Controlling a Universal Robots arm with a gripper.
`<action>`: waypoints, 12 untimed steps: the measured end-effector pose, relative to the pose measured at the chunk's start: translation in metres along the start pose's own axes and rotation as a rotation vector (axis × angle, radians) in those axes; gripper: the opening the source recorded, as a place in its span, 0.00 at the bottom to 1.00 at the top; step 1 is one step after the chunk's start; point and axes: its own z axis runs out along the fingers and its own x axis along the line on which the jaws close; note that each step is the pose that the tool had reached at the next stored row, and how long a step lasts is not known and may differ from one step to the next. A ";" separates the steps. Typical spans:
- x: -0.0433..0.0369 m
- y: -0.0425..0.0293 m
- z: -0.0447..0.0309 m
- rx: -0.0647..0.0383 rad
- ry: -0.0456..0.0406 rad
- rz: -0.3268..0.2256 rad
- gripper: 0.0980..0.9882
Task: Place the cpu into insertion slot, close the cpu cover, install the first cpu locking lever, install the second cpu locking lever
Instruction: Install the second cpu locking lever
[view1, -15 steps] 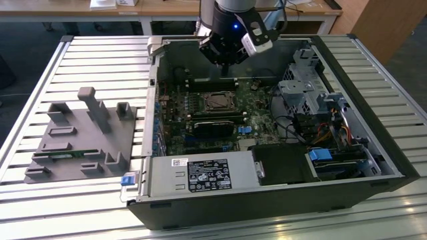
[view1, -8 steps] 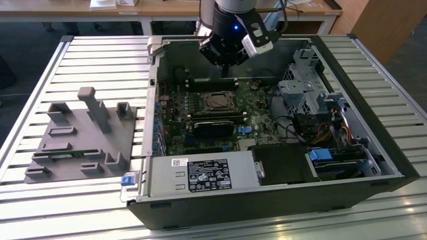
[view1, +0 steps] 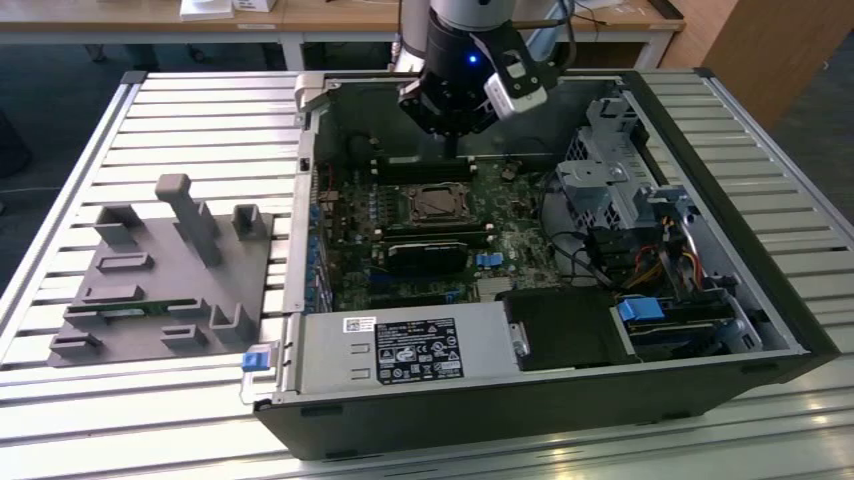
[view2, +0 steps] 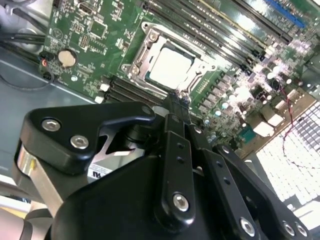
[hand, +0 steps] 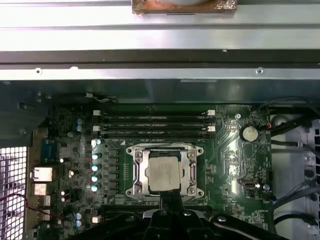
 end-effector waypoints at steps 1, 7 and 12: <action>-0.0001 -0.0012 0.0006 0.000 0.0000 0.000 0.01; -0.0002 -0.0078 0.0023 0.000 -0.0001 0.000 0.01; -0.0005 -0.0121 0.0047 0.000 0.0001 0.000 0.01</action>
